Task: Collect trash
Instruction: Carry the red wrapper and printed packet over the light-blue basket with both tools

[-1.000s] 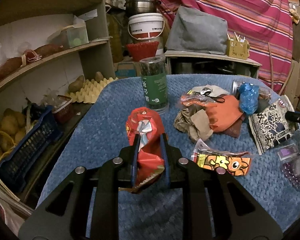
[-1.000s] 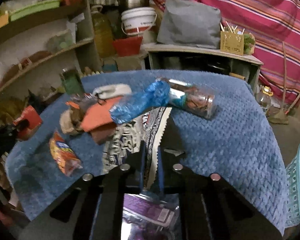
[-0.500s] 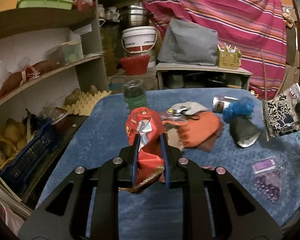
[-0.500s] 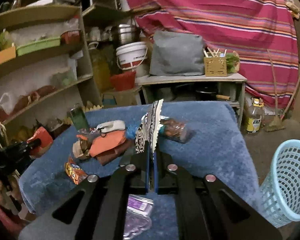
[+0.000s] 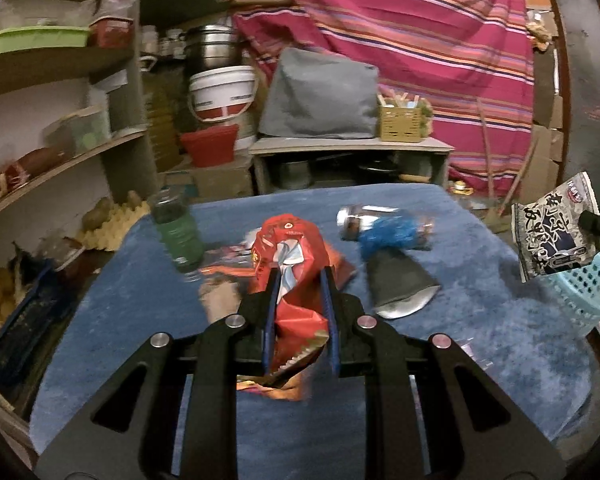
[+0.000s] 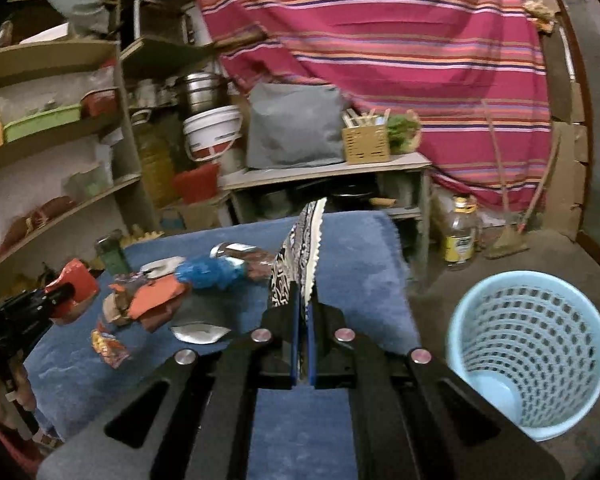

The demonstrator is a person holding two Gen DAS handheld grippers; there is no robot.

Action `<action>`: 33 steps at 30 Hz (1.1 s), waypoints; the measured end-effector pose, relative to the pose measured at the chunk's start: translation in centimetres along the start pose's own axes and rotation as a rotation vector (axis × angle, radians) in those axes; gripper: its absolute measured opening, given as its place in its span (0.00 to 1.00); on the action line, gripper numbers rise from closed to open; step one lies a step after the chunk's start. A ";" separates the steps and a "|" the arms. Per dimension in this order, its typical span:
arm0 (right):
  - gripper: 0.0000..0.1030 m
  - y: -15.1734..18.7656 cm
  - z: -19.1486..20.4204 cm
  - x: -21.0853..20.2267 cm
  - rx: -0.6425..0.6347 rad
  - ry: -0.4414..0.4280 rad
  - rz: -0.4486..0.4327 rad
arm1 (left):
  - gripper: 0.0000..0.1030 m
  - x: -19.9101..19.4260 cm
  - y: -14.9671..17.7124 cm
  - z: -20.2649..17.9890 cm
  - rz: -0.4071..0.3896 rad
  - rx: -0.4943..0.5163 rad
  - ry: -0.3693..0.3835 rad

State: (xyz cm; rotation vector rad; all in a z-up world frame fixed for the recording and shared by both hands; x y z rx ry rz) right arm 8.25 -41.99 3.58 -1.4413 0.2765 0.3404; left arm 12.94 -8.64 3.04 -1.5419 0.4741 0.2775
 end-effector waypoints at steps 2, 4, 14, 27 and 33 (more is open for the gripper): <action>0.03 -0.1 -1.3 -0.6 0.011 0.025 -0.013 | 0.18 0.3 -0.1 -1.7 0.002 0.008 0.027; 0.03 -0.1 -2.9 -1.5 0.024 0.051 -0.029 | 0.18 0.7 -0.4 -3.7 0.001 0.023 0.055; 0.03 0.7 -11.0 -4.7 0.081 0.232 -0.052 | 0.18 2.0 -1.4 -15.1 -0.006 0.110 0.220; 0.03 3.9 -22.4 -5.9 0.238 0.359 0.004 | 0.18 3.8 0.8 -32.3 0.032 0.234 0.448; 0.03 4.8 -24.6 -5.2 0.283 0.370 0.021 | 0.18 6.0 2.6 -38.1 0.093 0.290 0.517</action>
Point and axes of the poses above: each gripper's, at about its wrist camera, not at the fingertips, and x roughly the way its jaws point, z to its left, y to its underside, the point moved 2 cm from there along x, roughly the way its jaws point, and after that the axes turned 6 degrees about -x, right-handed, at the moved point
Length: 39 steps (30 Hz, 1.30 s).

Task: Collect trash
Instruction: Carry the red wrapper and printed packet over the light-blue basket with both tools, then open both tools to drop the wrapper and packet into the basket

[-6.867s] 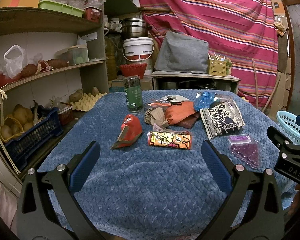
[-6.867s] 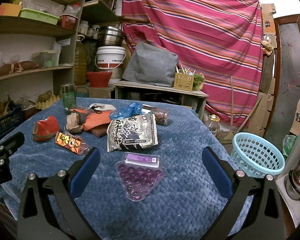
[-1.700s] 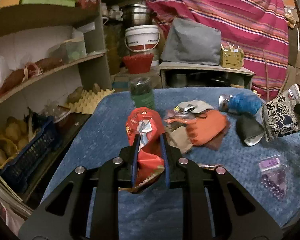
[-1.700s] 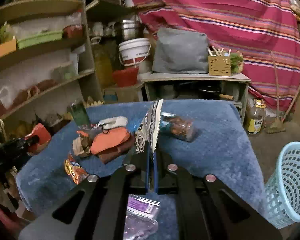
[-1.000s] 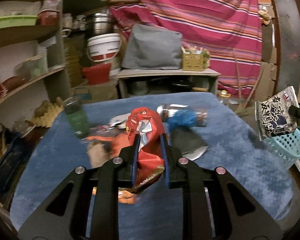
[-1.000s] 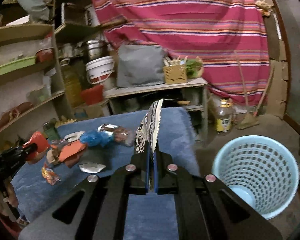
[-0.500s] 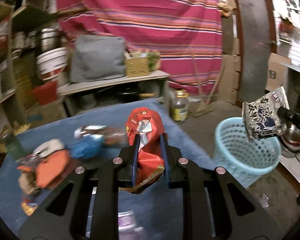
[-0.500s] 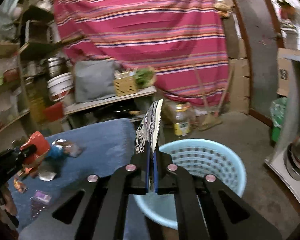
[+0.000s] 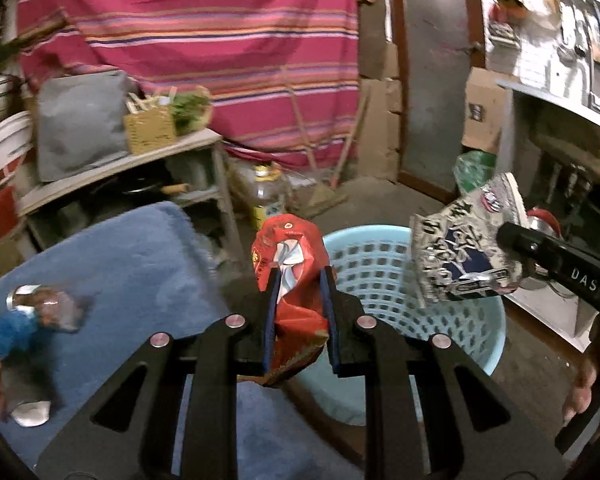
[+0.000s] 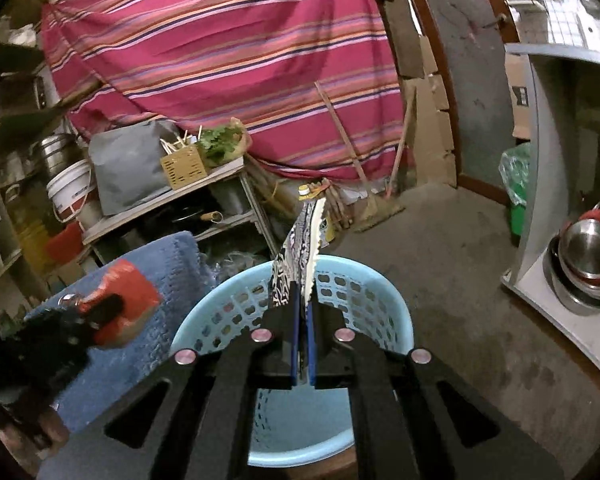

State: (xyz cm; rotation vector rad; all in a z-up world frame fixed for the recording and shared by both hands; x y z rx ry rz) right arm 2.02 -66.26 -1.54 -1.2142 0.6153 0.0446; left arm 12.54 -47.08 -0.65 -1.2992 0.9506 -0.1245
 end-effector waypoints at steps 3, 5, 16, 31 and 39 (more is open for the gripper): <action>0.03 0.2 -0.2 0.6 0.002 0.012 0.014 | 0.18 2.1 -0.1 -1.2 0.026 0.016 0.021; 0.03 0.3 -0.8 1.0 0.017 0.014 0.024 | 0.18 3.1 -0.4 -1.7 0.045 0.018 0.039; 0.03 0.9 -0.1 1.8 0.008 0.023 0.052 | 0.53 4.5 -0.7 -1.1 0.084 0.002 0.036; 0.07 1.8 5.0 4.4 -0.108 0.088 0.136 | 0.92 -2.4 -1.7 7.1 -0.074 -0.111 -0.203; 0.68 1.7 6.7 4.5 -0.083 0.161 0.141 | 0.95 -7.0 -0.8 12.4 -0.106 -0.158 -0.275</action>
Point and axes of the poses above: each gripper's, at about its wrist camera, not at the fingertips, and x roughly the way its jaws point, z to its left, y to its underside, the point moved 2 cm from there along x, roughly the way its jaws point, and after that the axes turned 6 degrees about -x, right-handed, at the moved point
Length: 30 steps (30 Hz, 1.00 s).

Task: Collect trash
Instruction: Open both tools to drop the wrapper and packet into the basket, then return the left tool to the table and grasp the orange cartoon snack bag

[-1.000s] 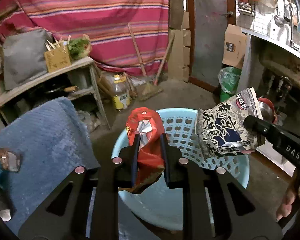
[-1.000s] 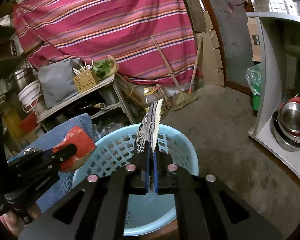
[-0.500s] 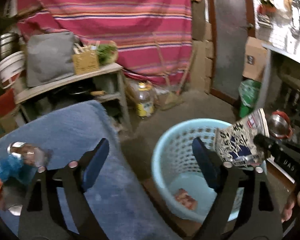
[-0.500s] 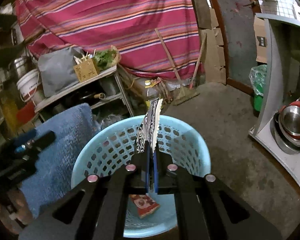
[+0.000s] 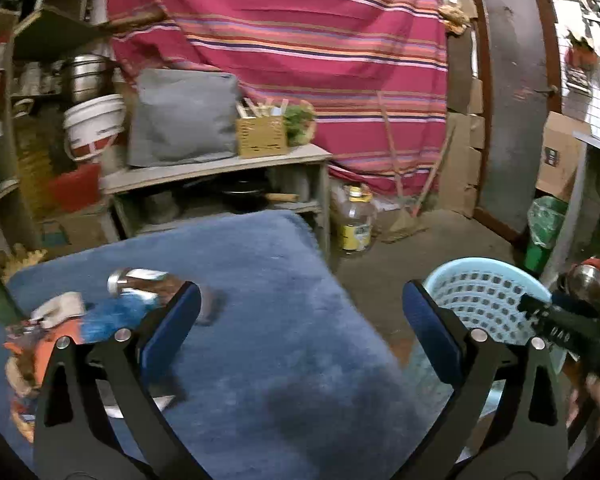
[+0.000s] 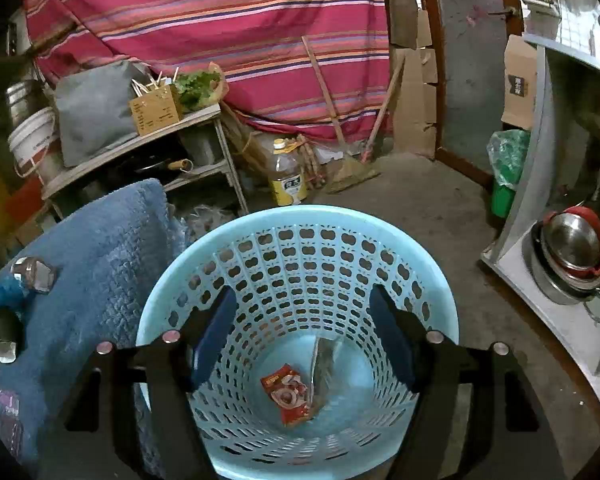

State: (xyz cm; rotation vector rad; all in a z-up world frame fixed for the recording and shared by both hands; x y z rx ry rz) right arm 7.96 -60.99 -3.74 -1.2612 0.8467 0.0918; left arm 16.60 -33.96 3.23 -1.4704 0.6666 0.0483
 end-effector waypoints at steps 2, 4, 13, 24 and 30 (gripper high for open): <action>0.71 -0.4 1.5 -1.2 -0.010 -0.008 -0.040 | 0.95 -0.9 0.1 2.5 -0.004 -0.014 -0.029; 0.76 -0.8 3.2 -2.0 -0.030 -0.017 -0.069 | 0.95 -1.6 0.2 4.8 -0.004 -0.025 -0.062; 0.79 0.2 14.1 -5.3 -0.160 -0.182 -0.111 | 0.95 -4.4 3.6 17.5 0.023 -0.091 -0.256; 0.87 3.4 21.2 -4.8 -0.204 -0.275 -0.024 | 0.95 -6.1 10.1 26.8 0.162 -0.159 -0.306; 0.88 3.7 21.9 -3.9 -0.155 -0.268 0.001 | 0.95 -6.3 12.4 28.2 0.224 -0.168 -0.245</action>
Point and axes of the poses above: each gripper's, at about its wrist camera, not at the fingertips, and x roughly the way its jaws point, z to its left, y to its underside, the point moved 2 cm from there along x, roughly the way its jaws point, and after that the axes turned 6 degrees about -x, right-handed, at the moved point
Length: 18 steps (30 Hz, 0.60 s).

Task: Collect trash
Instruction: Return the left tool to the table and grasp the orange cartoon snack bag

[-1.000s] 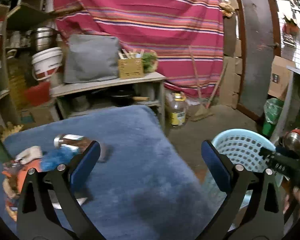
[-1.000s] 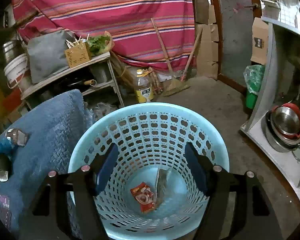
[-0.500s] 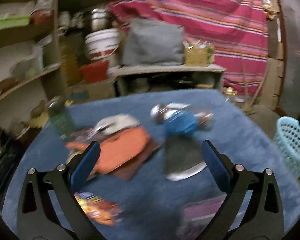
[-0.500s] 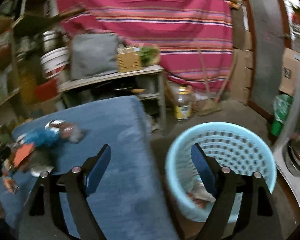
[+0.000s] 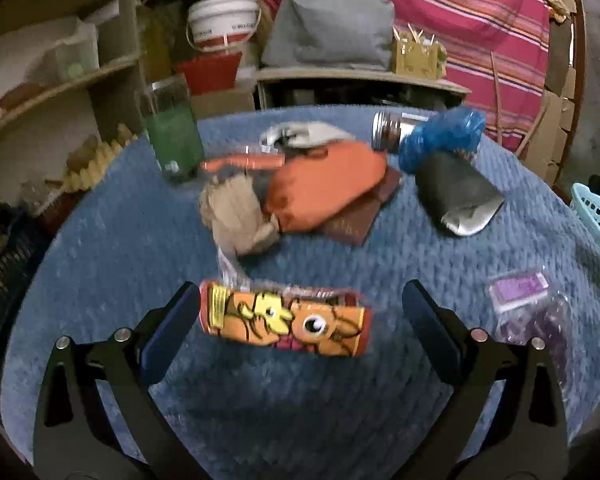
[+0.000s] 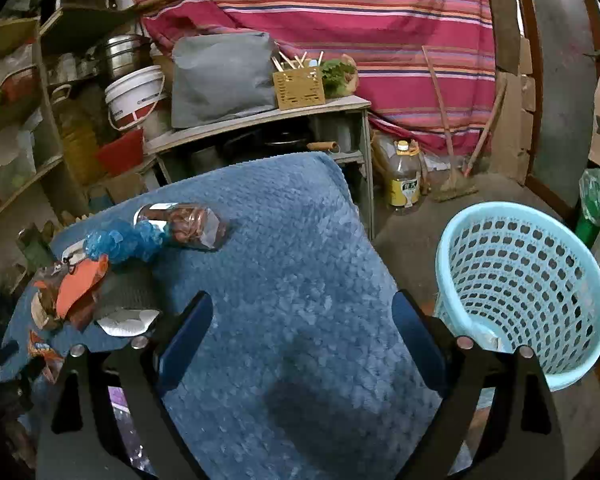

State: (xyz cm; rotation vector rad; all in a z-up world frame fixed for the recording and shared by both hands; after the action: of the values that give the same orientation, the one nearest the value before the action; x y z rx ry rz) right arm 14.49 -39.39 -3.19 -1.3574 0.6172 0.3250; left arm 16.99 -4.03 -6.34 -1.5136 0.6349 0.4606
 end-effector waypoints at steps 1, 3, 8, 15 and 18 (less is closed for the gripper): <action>0.88 0.0 0.2 0.2 -0.001 0.000 0.004 | 0.95 0.3 0.1 0.3 0.014 -0.013 0.007; 0.88 0.0 0.7 0.6 -0.005 0.001 0.009 | 0.95 0.9 0.2 0.6 0.039 -0.029 0.017; 0.88 0.1 2.2 1.3 -0.015 -0.020 0.024 | 0.95 2.6 -0.1 0.3 0.107 -0.006 0.005; 0.88 0.3 5.2 2.5 -0.044 -0.053 0.044 | 0.95 3.4 -0.4 0.3 0.134 0.047 0.021; 0.88 0.4 6.3 2.7 -0.063 -0.063 0.046 | 0.93 3.2 -0.3 0.5 0.131 0.050 0.035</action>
State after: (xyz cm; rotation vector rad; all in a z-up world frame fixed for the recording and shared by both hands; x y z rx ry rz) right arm 17.85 -33.53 -4.49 -1.3889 0.5905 0.4260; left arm 19.67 -3.84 -8.14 -1.4411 0.7707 0.5154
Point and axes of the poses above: each gripper's, at about its wrist camera, not at the fingertips, and x roughly the way its jaws point, z to its left, y to its underside, the point moved 2 cm from there along x, roughly the way its jaws point, and after that the axes turned 6 degrees about -x, right-handed, at the moved point
